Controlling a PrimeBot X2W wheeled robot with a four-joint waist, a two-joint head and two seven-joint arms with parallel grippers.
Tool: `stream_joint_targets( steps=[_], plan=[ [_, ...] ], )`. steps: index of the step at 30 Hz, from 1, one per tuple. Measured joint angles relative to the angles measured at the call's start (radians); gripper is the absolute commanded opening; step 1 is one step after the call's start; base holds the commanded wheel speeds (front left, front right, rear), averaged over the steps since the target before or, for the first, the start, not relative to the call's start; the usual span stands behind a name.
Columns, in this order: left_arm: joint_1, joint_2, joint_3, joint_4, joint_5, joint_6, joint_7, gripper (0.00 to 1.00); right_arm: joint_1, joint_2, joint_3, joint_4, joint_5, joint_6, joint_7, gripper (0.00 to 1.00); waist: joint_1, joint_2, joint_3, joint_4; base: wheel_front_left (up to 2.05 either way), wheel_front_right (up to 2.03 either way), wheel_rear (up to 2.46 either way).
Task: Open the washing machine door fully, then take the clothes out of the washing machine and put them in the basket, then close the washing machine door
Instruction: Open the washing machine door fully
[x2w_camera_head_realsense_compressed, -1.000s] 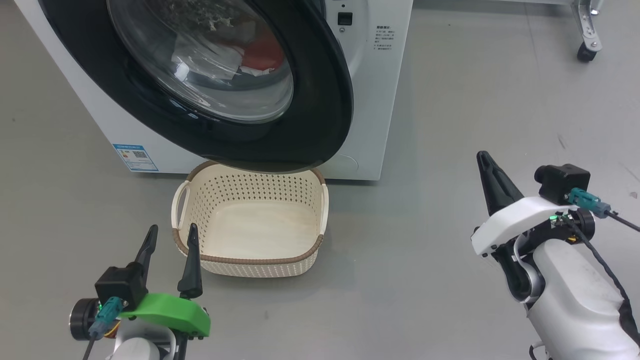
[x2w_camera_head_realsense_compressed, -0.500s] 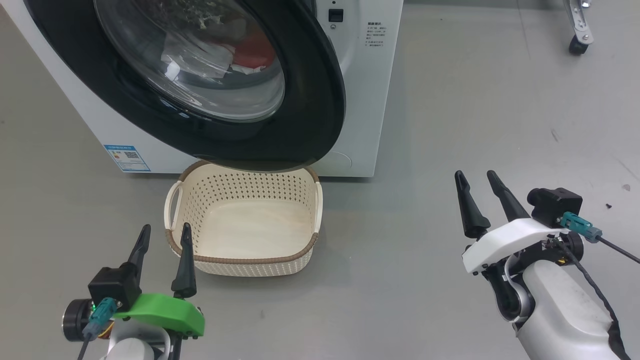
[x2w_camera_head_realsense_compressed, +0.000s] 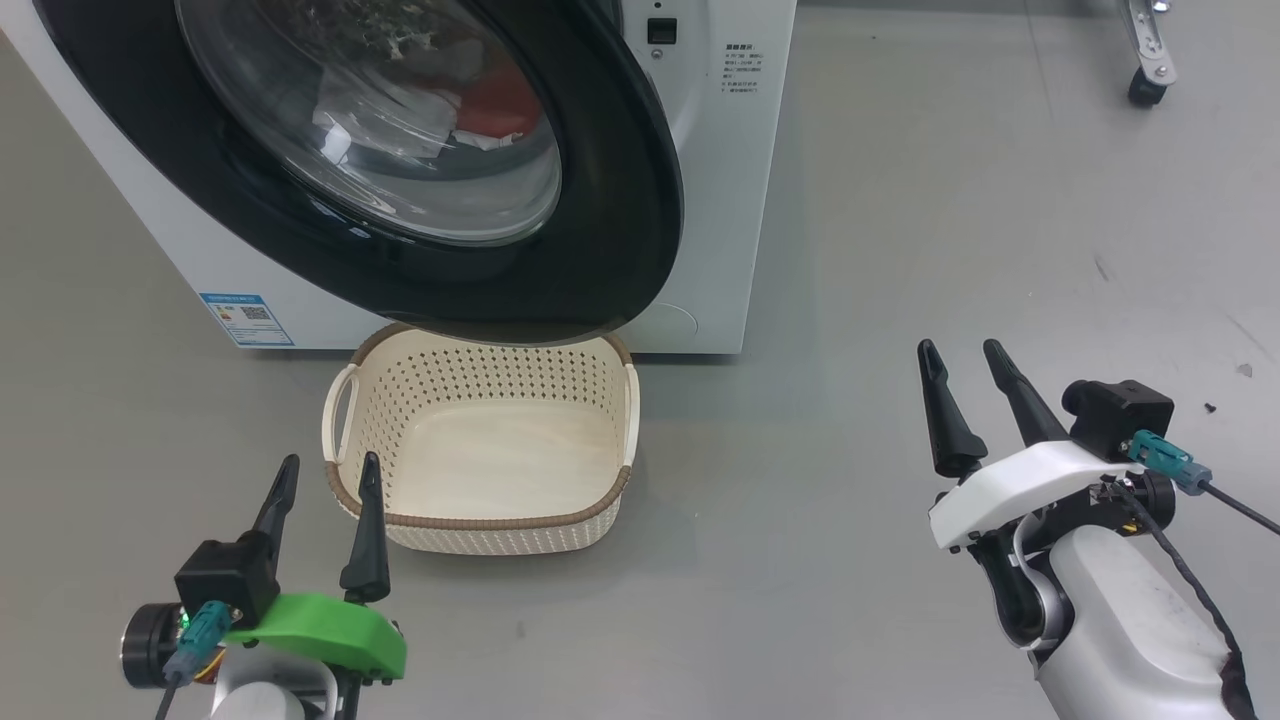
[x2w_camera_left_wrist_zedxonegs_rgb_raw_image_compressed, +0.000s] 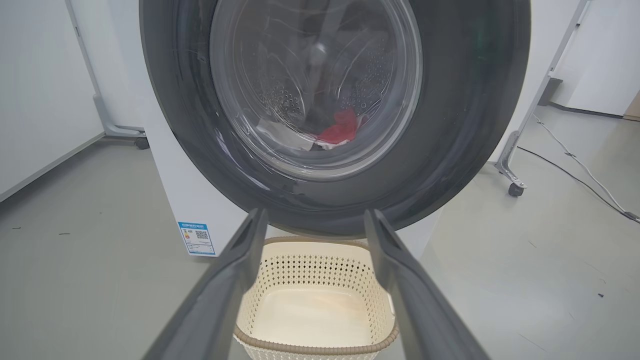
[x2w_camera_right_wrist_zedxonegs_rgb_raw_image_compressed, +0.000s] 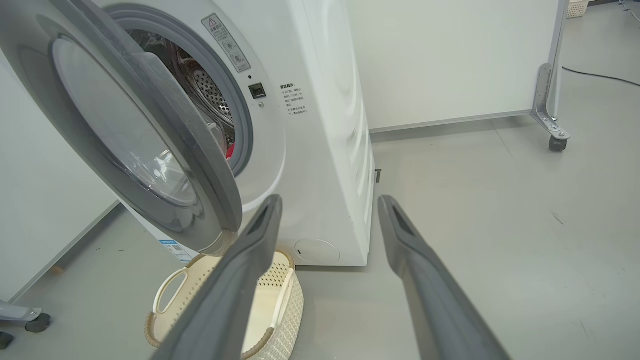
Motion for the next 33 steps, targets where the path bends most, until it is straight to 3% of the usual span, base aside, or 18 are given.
stream_joint_targets(
  steps=[33],
  plan=[
    [0.001, -0.001, 0.011, 0.002, 0.002, -0.01, 0.0, 1.0, 0.058, 0.027, -0.056, -0.049, -0.047, 0.0, 0.0, 1.0, 0.0, 0.0, -0.009, 0.002, 0.0, 0.0, 0.0]
  ],
)
